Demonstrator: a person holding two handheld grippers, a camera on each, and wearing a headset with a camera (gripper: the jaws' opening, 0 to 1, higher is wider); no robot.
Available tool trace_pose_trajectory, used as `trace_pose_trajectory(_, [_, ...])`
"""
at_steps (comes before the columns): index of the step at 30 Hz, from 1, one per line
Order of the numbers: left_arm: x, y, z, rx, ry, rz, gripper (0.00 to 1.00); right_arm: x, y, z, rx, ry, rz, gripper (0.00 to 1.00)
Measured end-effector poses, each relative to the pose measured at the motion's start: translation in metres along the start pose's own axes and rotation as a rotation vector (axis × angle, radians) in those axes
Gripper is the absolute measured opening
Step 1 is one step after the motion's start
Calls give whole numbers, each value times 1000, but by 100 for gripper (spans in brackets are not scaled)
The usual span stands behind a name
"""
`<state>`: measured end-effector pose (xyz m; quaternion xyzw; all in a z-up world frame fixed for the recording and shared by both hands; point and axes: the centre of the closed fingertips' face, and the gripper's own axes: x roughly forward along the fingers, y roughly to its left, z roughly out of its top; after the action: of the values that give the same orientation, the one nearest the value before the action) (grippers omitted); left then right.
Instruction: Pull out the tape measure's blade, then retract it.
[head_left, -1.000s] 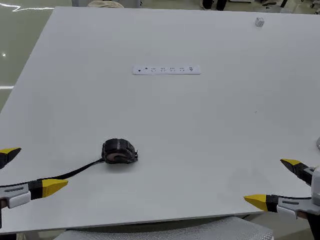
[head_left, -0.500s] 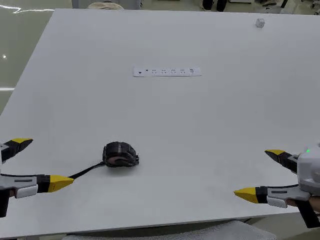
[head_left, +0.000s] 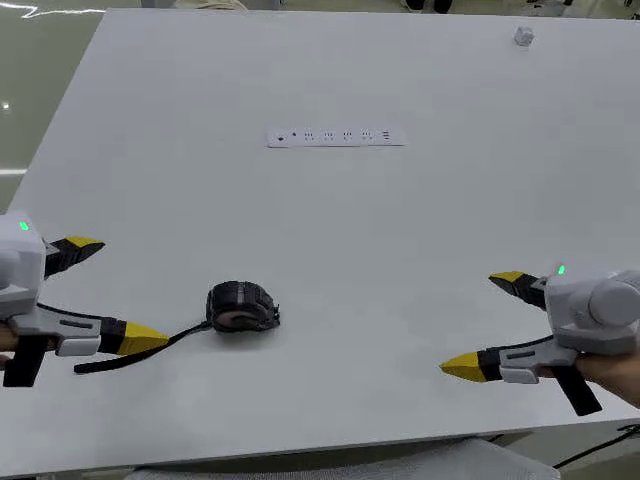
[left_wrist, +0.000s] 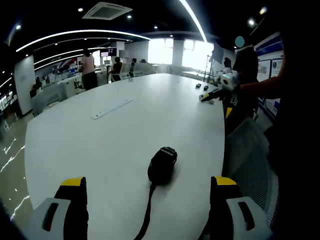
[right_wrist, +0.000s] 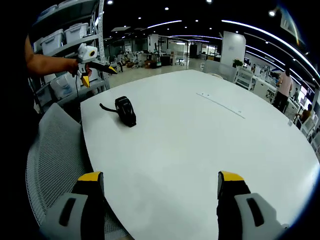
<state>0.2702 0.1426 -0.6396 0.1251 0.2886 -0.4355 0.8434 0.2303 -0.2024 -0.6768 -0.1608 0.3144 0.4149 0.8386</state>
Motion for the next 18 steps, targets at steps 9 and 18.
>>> trace_pose_trajectory(9, [26,-9,6,109,71,-85,98,24,10,23,-71,5,50,98])
trace_pose_trajectory(18, [48,-21,17,229,130,-172,93,52,20,52,-136,-8,129,97])
